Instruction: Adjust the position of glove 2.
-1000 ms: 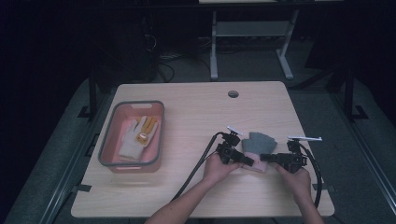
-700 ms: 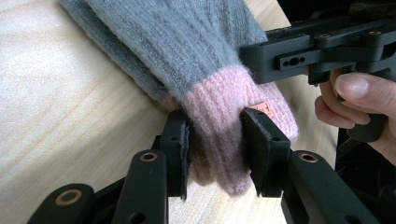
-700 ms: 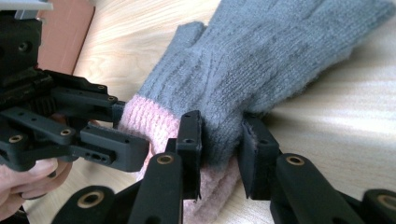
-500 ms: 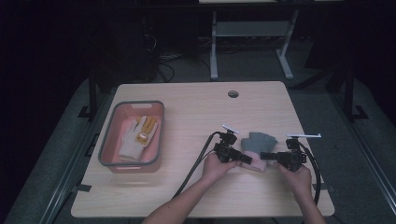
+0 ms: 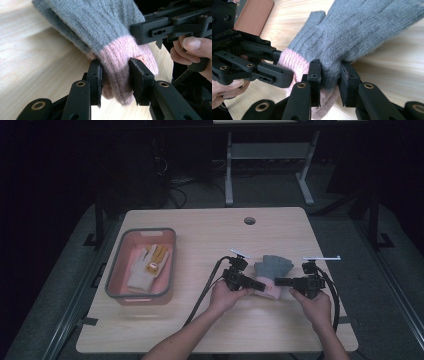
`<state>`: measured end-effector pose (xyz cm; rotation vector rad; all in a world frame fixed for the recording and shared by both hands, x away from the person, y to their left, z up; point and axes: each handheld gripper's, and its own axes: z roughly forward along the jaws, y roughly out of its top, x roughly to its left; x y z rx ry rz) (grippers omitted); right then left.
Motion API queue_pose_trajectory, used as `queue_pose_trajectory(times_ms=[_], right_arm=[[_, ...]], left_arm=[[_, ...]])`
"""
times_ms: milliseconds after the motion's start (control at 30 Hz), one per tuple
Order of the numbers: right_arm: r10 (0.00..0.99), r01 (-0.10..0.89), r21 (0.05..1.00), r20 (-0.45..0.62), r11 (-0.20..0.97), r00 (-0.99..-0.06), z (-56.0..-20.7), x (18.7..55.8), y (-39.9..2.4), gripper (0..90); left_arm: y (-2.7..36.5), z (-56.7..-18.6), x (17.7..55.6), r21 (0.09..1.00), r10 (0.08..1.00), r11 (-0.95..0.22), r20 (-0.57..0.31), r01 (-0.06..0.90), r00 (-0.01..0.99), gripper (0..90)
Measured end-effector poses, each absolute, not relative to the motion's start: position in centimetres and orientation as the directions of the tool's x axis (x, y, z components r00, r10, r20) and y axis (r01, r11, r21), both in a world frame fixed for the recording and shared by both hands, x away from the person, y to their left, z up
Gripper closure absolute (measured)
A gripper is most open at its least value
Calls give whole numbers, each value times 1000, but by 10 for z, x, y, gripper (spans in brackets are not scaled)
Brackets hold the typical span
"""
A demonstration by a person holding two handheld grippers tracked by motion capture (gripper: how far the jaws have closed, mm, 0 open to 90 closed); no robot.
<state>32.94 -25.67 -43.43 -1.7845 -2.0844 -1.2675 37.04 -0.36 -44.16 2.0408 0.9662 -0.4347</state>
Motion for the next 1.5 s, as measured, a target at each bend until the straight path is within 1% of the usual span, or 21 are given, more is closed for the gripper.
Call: queue_pose_trajectory(times_ms=[733, 1500], right_arm=[[741, 840, 542, 561, 6, -368, -409, 339, -224, 729], [725, 827, 559, 546, 59, -421, -390, 351, -194, 729]], left_arm=[[32, -413, 368, 571, 491, -365, -553, 735, 673, 645], [64, -395, 369, 599, 504, -339, -536, 726, 677, 646]])
